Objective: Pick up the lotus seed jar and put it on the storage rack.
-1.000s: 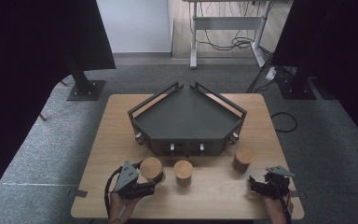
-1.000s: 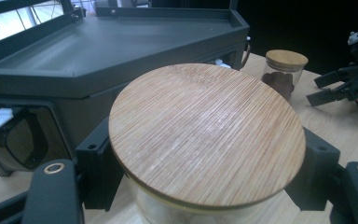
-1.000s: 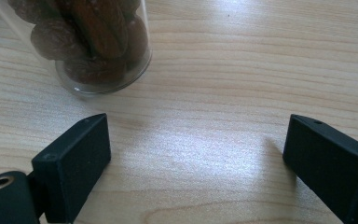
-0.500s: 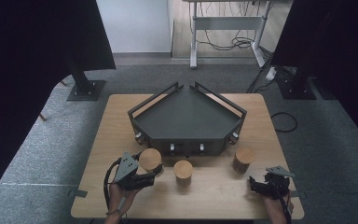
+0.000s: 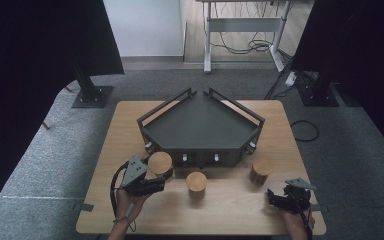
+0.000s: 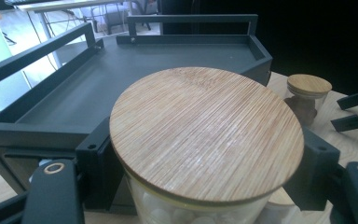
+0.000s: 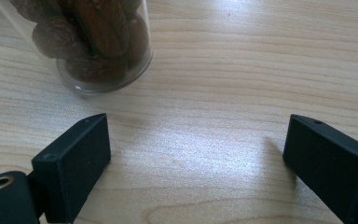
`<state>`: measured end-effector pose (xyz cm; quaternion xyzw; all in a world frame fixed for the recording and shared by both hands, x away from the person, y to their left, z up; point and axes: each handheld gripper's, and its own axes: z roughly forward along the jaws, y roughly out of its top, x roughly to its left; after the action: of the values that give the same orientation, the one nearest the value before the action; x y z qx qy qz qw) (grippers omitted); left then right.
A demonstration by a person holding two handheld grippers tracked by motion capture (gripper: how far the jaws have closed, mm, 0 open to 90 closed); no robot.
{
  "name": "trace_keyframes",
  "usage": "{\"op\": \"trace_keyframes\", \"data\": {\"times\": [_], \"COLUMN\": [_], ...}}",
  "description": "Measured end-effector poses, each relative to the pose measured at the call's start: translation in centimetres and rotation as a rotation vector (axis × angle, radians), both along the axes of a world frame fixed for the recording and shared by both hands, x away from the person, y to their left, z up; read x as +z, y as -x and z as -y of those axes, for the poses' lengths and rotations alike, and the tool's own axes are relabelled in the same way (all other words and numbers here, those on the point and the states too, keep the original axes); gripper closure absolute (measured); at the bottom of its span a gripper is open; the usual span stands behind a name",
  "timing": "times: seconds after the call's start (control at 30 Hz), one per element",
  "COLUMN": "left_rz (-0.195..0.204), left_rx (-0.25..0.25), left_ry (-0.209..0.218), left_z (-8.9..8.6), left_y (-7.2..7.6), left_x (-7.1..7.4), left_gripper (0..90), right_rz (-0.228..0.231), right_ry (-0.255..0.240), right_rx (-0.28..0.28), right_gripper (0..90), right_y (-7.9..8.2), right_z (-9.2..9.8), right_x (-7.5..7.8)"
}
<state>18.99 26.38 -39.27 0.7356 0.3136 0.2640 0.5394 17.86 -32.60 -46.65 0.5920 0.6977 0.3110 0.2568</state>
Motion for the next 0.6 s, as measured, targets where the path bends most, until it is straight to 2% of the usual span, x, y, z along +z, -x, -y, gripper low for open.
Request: {"op": "trace_keyframes", "data": {"times": [0.6], "left_rz": [0.004], "left_rx": [0.028], "left_ry": [0.023], "left_z": [-0.2], "left_y": [-2.0], "left_x": [1.8], "left_gripper": [25.0], "right_rz": [0.0], "right_ry": [0.0], "right_rx": [0.0], "right_gripper": [6.8], "right_y": [0.0], "right_z": [0.0], "right_x": [0.0]}}
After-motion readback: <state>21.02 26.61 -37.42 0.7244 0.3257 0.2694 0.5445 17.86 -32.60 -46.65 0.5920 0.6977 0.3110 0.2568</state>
